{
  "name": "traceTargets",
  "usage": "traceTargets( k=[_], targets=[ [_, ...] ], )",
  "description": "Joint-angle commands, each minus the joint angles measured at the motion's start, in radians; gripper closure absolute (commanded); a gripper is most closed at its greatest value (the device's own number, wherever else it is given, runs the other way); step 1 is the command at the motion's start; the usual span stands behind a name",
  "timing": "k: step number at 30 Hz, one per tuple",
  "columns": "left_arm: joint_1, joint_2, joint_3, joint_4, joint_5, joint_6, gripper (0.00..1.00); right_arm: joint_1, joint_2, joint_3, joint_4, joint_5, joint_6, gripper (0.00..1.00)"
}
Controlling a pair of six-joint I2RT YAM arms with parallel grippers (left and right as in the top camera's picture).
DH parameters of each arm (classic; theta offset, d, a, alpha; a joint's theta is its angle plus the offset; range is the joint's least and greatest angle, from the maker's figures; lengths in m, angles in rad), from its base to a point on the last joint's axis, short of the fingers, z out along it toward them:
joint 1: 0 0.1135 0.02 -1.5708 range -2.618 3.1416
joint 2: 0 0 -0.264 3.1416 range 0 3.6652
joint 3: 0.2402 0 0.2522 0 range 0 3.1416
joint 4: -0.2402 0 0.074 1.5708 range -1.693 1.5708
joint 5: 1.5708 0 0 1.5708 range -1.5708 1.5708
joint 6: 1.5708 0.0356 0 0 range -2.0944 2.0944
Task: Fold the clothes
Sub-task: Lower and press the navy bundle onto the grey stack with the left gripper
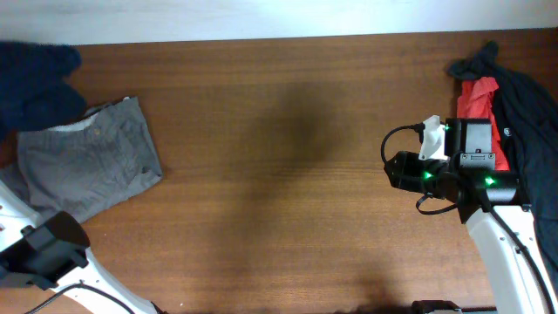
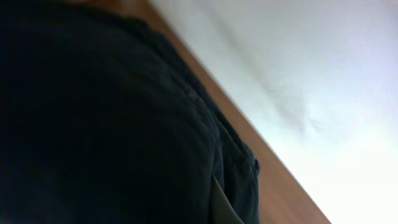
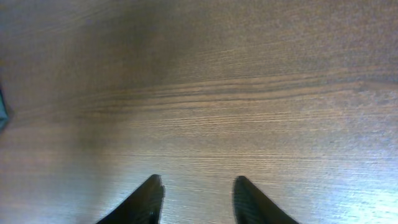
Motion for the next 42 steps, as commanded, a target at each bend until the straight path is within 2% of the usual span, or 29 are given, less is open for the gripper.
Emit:
traceTargets(
  k=[1,6,10,17,22,34,40,42],
  targets=[
    [0.002,-0.011,-0.137,0.023,-0.086,-0.039,1.0,-0.001,-0.007,0.028,-0.008,-0.008,-0.006,0.61],
    [0.003,-0.011,-0.302,0.108,0.021,0.013,1.0,-0.001,-0.008,0.04,-0.034,-0.018,-0.02,0.62],
    [-0.003,-0.023,-0.29,0.177,0.043,0.048,1.0,-0.001,-0.008,0.056,-0.049,-0.017,-0.029,0.62],
    [-0.006,-0.071,-0.207,0.33,0.111,0.035,1.0,-0.001,-0.008,0.056,-0.049,-0.017,-0.029,0.61],
    [-0.014,-0.058,-0.257,0.269,0.101,0.032,1.0,-0.001,-0.008,0.056,-0.048,-0.017,-0.029,0.62],
    [-0.033,-0.056,-0.701,0.172,0.071,0.032,1.0,-0.001,-0.008,0.056,-0.052,-0.017,-0.042,0.61],
    [-0.027,-0.079,-0.717,0.082,0.07,0.041,0.99,-0.001,-0.008,0.056,-0.052,-0.017,-0.066,0.62],
    [-0.024,-0.111,-0.717,0.063,0.07,0.059,0.95,-0.001,-0.008,0.056,-0.052,-0.017,-0.066,0.61]
  ],
)
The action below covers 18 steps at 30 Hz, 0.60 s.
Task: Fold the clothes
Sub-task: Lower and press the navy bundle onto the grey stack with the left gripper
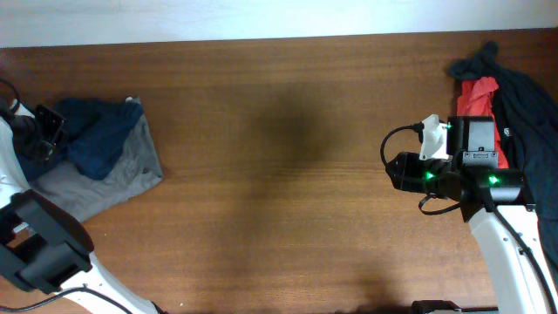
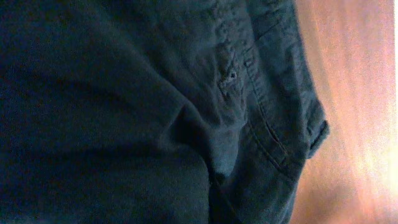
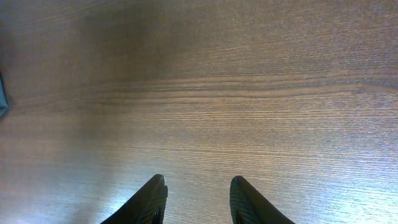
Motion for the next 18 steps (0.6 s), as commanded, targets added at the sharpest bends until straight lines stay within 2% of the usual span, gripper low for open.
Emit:
traceTargets(
  k=[1,5,11,15,18],
  targets=[
    [0.006,-0.079,-0.004,-0.029,0.006,0.05,0.92,-0.001,-0.008,0.021,-0.003,-0.009,-0.017,0.61],
    [0.018,-0.185,-0.004,-0.077,-0.095,0.057,0.89,-0.001,-0.008,0.021,-0.002,-0.009,-0.017,0.61],
    [0.018,-0.326,-0.004,-0.14,-0.226,0.091,0.77,-0.001,-0.008,0.021,0.016,-0.009,-0.017,0.61],
    [0.018,-0.372,-0.004,-0.143,-0.256,0.105,0.68,-0.001,-0.008,0.021,0.024,-0.009,-0.017,0.61],
    [0.018,-0.376,-0.005,-0.148,-0.303,0.105,0.66,-0.001,-0.008,0.021,0.027,-0.009,-0.017,0.61]
  ],
)
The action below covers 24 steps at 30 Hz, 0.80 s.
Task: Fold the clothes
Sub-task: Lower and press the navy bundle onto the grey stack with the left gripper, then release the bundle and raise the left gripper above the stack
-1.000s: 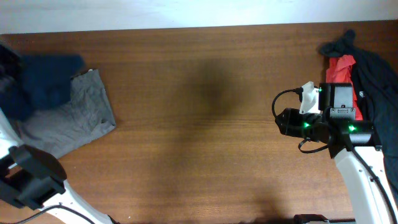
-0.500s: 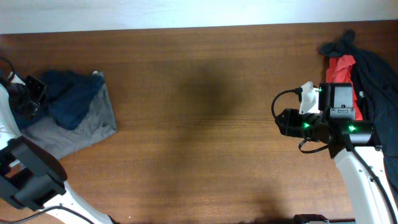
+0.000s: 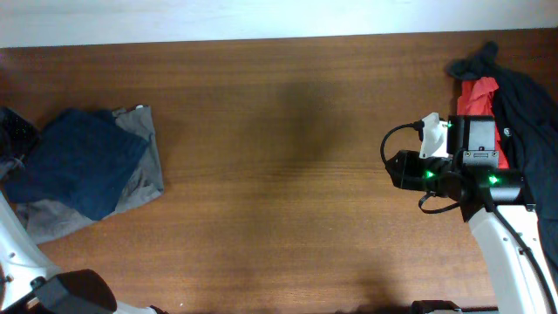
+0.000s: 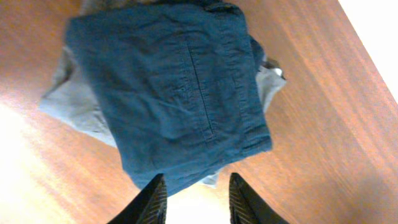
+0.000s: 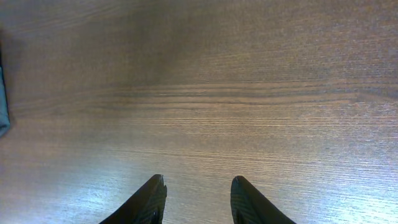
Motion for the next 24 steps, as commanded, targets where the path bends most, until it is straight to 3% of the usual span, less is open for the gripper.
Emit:
traceTargets(
  k=[1,3,5,10,20,24],
  targets=[
    [0.006,0.011,-0.002,-0.001,-0.097,0.02,0.67,-0.001,-0.008,0.021,0.004,-0.009,-0.011,0.61],
    [0.006,0.016,-0.019,0.017,-0.129,0.02,0.79,-0.001,-0.008,0.021,0.004,-0.009,-0.011,0.61],
    [0.006,0.026,-0.049,0.043,-0.161,0.02,1.0,-0.001,-0.008,0.021,0.004,-0.009,-0.011,0.61],
    [0.006,0.061,-0.198,0.159,-0.204,0.037,0.99,-0.001,-0.008,0.021,0.003,-0.01,-0.011,0.61],
    [-0.056,0.143,-0.666,0.468,-0.073,0.117,1.0,-0.001,-0.008,0.021,0.003,-0.01,-0.011,0.61],
    [-0.079,0.143,-0.715,0.492,-0.054,0.11,0.99,-0.001,-0.008,0.021,0.003,-0.01,-0.011,0.61]
  ],
)
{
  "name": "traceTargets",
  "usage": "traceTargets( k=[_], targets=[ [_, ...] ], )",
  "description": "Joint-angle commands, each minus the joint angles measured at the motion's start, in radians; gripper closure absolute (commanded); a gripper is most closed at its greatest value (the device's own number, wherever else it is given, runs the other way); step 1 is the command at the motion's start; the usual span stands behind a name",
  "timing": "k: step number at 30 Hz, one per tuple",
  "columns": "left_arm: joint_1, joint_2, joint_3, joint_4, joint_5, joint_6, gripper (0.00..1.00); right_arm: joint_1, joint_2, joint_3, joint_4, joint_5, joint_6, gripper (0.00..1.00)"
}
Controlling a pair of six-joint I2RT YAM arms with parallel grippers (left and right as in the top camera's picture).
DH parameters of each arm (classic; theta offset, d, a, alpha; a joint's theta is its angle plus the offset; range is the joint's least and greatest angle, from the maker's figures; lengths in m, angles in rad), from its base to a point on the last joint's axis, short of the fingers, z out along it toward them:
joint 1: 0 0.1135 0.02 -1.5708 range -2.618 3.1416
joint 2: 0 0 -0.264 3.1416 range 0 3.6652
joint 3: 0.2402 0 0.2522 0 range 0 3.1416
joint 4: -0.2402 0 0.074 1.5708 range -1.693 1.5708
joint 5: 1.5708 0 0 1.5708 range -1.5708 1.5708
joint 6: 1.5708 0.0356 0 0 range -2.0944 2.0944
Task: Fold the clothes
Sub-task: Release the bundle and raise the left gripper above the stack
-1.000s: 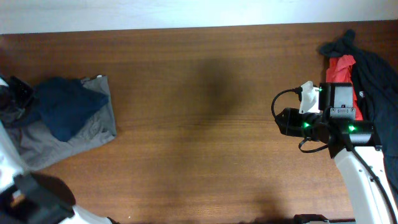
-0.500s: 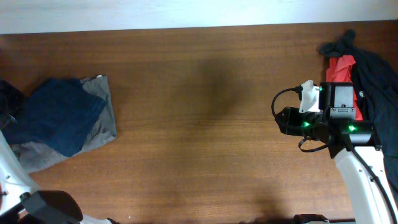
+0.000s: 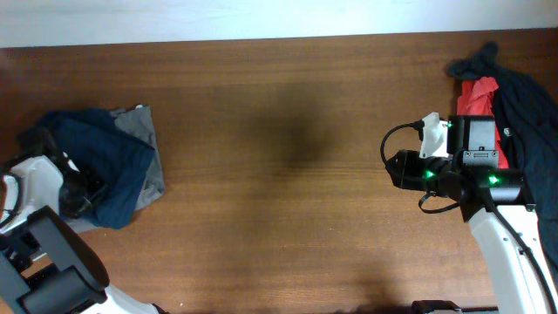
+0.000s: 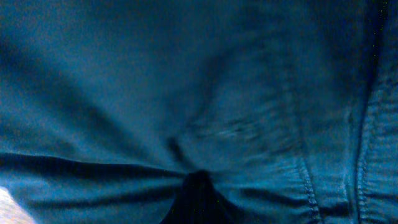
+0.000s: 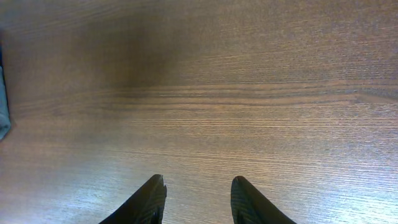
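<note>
A folded navy garment (image 3: 109, 157) lies on a grey garment (image 3: 144, 122) at the table's left end. My left gripper (image 3: 85, 187) is down on the navy cloth near its lower left edge. In the left wrist view, navy fabric (image 4: 186, 74) fills the frame and creases run into the dark closed gripper (image 4: 199, 199), which is shut on the cloth. My right gripper (image 5: 196, 186) hangs open over bare wood, with nothing between its fingers, left of the right arm's body (image 3: 394, 168).
A heap of unfolded clothes sits at the far right edge: a red piece (image 3: 475, 96) and dark pieces (image 3: 523, 105). Bare brown table (image 3: 288, 174) stretches between the two arms. The right arm's base rises from the lower right.
My left gripper was open, looking down on the flat navy garment. Now it is shut in the fabric, and the garment is rumpled and reaches farther down. The right arm has not moved.
The navy garment was up at the far left corner, off the grey one, filling the left wrist view. Then it lay bunched on the grey garment. Then it lay flat there with my left gripper open above it. Now the gripper pinches it.
</note>
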Motion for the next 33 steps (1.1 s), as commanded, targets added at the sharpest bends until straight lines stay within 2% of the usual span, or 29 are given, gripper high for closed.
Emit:
traceTargets(
  k=[1,11,14,18,22,24,27,28,29,32,33],
  targets=[
    [-0.018,-0.004,-0.019,-0.005,0.07,0.023,0.99,-0.001,-0.008,0.021,0.002,-0.01,-0.011,0.61],
    [-0.061,-0.218,0.218,-0.134,0.178,0.081,1.0,-0.001,-0.008,0.021,0.003,-0.01,-0.011,0.6],
    [-0.121,-0.298,0.314,-0.132,0.24,0.144,0.98,-0.001,-0.008,0.021,0.004,-0.01,-0.011,0.61],
    [-0.24,-0.367,0.396,-0.122,0.258,0.222,0.9,-0.001,-0.008,0.021,0.009,-0.01,-0.011,0.61],
    [-0.381,-0.4,0.407,-0.116,0.258,0.288,0.7,-0.001,-0.013,0.022,0.028,-0.039,-0.012,0.6],
    [-0.441,-0.4,0.407,-0.12,0.258,0.287,0.47,-0.001,-0.024,0.035,0.033,-0.044,-0.036,0.6],
    [-0.513,-0.399,0.407,-0.13,0.258,0.286,0.27,-0.001,-0.05,0.103,0.005,-0.034,-0.091,0.6],
    [-0.533,-0.399,0.407,-0.13,0.258,0.286,0.08,-0.001,-0.06,0.135,-0.008,-0.021,-0.103,0.56],
    [-0.55,-0.399,0.407,-0.13,0.258,0.286,0.01,-0.001,-0.07,0.175,-0.023,-0.004,-0.117,0.54],
    [-0.59,-0.399,0.407,-0.13,0.258,0.287,0.01,-0.001,-0.095,0.281,-0.053,0.017,-0.123,0.39],
    [-0.601,-0.399,0.407,-0.129,0.258,0.286,0.01,-0.001,-0.103,0.31,-0.058,0.016,-0.123,0.28]
  ],
)
